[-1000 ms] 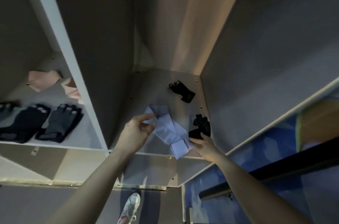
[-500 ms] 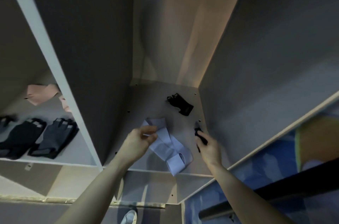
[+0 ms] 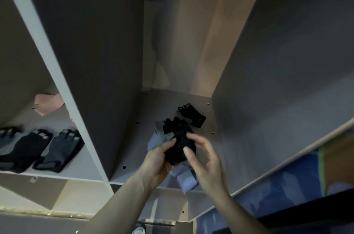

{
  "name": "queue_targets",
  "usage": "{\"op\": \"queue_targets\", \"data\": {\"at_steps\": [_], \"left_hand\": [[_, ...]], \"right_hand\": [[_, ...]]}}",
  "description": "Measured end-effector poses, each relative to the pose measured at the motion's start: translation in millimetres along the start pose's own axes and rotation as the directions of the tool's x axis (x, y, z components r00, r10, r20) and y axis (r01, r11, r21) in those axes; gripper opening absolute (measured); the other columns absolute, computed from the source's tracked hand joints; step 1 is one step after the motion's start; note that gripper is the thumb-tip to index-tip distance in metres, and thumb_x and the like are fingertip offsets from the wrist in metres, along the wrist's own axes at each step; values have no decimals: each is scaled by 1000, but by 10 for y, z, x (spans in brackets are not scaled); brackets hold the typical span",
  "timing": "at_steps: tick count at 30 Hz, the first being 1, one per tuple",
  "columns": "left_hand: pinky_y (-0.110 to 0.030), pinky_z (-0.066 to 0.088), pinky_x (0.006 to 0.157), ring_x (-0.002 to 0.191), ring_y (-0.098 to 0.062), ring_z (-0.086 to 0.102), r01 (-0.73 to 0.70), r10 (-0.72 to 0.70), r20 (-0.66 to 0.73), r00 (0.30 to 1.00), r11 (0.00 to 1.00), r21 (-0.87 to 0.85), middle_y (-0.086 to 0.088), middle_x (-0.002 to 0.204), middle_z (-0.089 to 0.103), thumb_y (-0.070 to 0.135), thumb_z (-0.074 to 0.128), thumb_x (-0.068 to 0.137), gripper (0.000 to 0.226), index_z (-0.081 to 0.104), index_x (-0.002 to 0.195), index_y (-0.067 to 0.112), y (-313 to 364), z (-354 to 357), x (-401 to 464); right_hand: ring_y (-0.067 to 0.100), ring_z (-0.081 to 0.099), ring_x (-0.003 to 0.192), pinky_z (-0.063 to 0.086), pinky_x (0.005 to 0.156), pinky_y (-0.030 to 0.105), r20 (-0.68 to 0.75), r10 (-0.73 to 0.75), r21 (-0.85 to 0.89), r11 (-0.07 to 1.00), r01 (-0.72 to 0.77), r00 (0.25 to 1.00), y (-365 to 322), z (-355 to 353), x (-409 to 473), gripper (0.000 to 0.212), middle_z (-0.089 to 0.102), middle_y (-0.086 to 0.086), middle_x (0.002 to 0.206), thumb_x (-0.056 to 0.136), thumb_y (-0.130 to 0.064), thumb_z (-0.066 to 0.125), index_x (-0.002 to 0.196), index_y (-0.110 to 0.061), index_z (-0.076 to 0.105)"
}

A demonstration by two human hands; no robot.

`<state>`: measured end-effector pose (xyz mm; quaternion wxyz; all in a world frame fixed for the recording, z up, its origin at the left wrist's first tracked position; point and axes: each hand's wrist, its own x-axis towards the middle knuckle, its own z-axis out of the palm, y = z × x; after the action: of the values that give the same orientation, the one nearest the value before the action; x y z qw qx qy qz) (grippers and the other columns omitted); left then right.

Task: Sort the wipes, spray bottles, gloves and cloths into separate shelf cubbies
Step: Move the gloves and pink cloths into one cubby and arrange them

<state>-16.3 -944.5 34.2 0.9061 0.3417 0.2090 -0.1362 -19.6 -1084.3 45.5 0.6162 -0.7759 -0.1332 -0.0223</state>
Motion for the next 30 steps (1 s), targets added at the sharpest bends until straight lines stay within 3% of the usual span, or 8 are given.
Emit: {"op": "queue_targets", "data": {"at_steps": [2,5,10,14,17,21,24,30], "left_hand": [[-39,58,82,98,-33,66,-21,18,78,997,999,38,-26,113,66,0,54,79,38,59,117,-5,63,-40,-32],[-35,59,71,91,-31,69,-18,-3,184,983,993,114,-23,107,68,-10,48,73,43,60,114,-4,116,-81,-84],[-37,59,80,100,-32,67,-46,10,154,988,971,237,-22,112,68,10,61,82,36,63,116,0,164,-141,-82],[-43,54,89,99,-33,68,-85,81,25,996,936,343,-20,107,71,26,62,85,34,66,111,4,158,-164,-17],[-37,56,80,92,-31,70,-72,96,-48,994,930,359,-19,103,72,19,58,90,30,64,113,1,168,-228,44],[-29,60,63,75,-20,73,-86,106,-105,989,980,181,-13,93,74,9,51,93,21,64,110,5,296,-265,122],[-30,60,59,66,-17,73,-121,123,-151,981,992,20,-8,79,75,3,50,92,18,66,99,8,477,-230,173],[-37,55,85,102,-28,67,-180,152,-253,955,980,-91,-18,112,69,18,68,77,44,63,118,2,856,-251,230]], "right_hand": [[5,58,114,48,94,22,-65,254,122,962,-245,965,-21,30,121,46,62,-8,124,83,-32,69,126,-21,55],[25,65,107,51,95,37,188,535,393,728,-562,824,17,41,306,42,68,13,116,84,-32,65,120,-11,62],[35,65,103,54,88,40,192,488,503,696,-512,852,127,85,402,26,68,23,111,88,-9,59,113,-2,65],[34,66,102,50,95,46,208,439,318,815,-485,874,195,153,413,20,71,20,105,89,-9,59,105,-4,69],[31,67,100,51,93,41,239,431,260,835,-485,870,234,200,494,17,70,20,104,92,-14,56,100,-6,70],[16,55,119,42,105,34,144,448,73,884,-461,882,538,210,836,39,58,1,128,95,-32,50,125,-9,58],[19,44,129,35,104,27,96,397,-213,904,-371,913,948,144,1137,37,50,5,137,95,-18,52,132,-11,51],[31,18,143,27,113,36,213,387,-794,603,-72,897,1590,-83,1670,43,17,8,157,95,-31,48,138,-31,45]]}}
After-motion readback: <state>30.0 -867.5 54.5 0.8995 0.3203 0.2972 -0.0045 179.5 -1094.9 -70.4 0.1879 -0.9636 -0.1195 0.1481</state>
